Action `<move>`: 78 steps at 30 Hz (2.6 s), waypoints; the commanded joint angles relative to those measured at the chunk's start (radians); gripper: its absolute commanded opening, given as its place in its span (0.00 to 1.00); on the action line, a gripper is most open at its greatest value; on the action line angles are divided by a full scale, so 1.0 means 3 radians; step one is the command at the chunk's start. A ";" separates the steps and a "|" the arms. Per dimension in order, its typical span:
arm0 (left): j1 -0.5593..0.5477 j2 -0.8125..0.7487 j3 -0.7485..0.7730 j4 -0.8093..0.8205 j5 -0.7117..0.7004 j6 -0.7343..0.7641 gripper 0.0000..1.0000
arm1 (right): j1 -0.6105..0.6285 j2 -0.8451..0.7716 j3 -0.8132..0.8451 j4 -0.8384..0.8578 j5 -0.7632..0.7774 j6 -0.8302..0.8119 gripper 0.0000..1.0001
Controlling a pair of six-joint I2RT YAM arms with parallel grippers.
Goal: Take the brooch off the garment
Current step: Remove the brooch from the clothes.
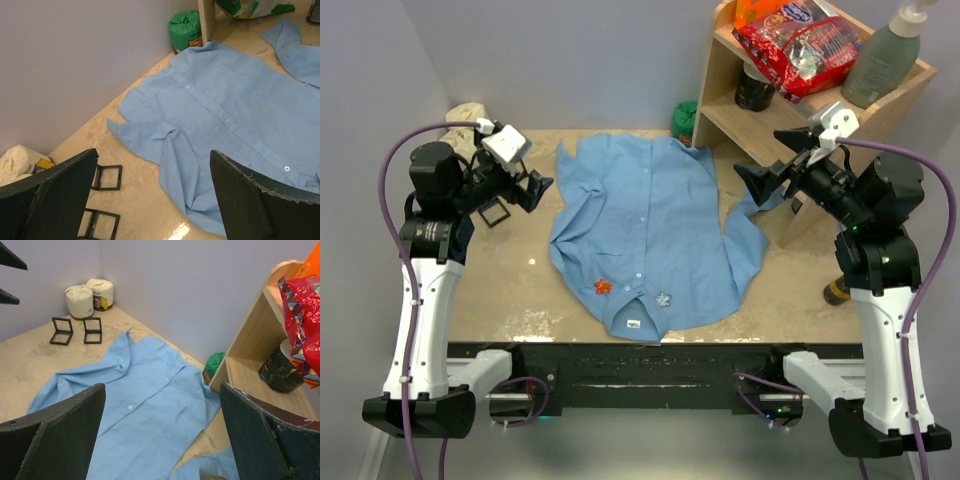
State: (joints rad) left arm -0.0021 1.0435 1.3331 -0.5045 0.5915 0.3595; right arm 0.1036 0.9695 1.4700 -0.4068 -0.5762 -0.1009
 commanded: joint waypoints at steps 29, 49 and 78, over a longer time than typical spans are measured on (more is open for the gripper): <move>-0.0621 -0.0027 -0.1605 -0.0855 0.0345 0.1666 1.00 | 0.0033 -0.0015 -0.1034 -0.0076 -0.0866 -0.1049 0.99; -0.1286 0.0811 -0.1912 0.0147 -0.0100 0.1220 1.00 | 0.0038 -0.0189 -0.1346 -0.0147 -0.0641 -0.1213 0.99; -0.1639 0.1451 -0.1918 0.0470 -0.0611 0.1036 0.90 | 0.0043 -0.0327 -0.1490 -0.0101 -0.0559 -0.1187 0.99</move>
State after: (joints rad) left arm -0.4835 1.4612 0.7551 -0.4080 0.4210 0.6945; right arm 0.1112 0.8875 1.0222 -0.4587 -0.7506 -0.4503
